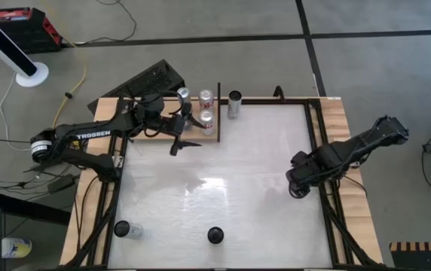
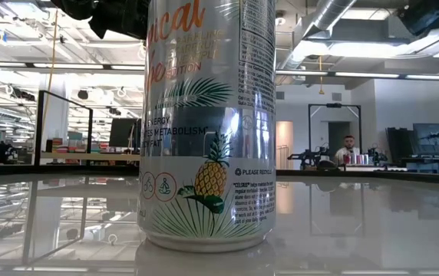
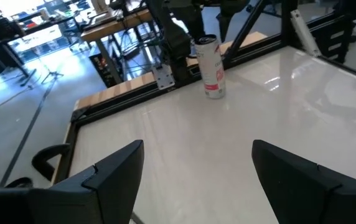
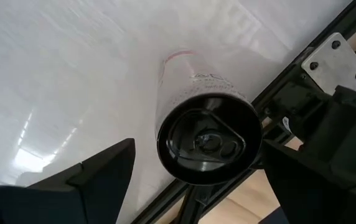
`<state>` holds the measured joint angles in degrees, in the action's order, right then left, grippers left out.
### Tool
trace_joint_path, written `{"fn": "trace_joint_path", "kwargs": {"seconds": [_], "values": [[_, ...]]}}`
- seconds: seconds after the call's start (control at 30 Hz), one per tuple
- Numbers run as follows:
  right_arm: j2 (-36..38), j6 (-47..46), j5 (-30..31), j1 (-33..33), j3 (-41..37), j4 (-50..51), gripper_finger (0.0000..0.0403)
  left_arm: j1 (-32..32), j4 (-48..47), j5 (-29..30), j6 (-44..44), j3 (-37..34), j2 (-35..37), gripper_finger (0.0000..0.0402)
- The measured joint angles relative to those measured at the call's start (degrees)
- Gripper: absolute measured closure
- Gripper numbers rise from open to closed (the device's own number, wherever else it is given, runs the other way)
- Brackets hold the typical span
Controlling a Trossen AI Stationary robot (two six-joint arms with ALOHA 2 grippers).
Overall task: Place canned beverage on shelf
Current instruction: Put the right pink soda can on the shelf
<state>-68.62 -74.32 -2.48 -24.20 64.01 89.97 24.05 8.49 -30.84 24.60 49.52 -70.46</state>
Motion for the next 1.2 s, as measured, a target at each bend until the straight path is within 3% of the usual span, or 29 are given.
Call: {"fn": "trace_joint_path", "kwargs": {"seconds": [0.53, 1.2], "values": [[0.0, -8.8, 2.8, -2.8, 0.0, -0.4, 0.0047, -1.2, -0.8, -1.5, -0.2, 0.0, 0.0, 0.0117], [0.0, -9.3, 4.1, -2.8, -3.6, -1.8, 0.0047, -1.2, -3.4, -1.6, 0.2, 0.0, 0.0, 0.0117]]}}
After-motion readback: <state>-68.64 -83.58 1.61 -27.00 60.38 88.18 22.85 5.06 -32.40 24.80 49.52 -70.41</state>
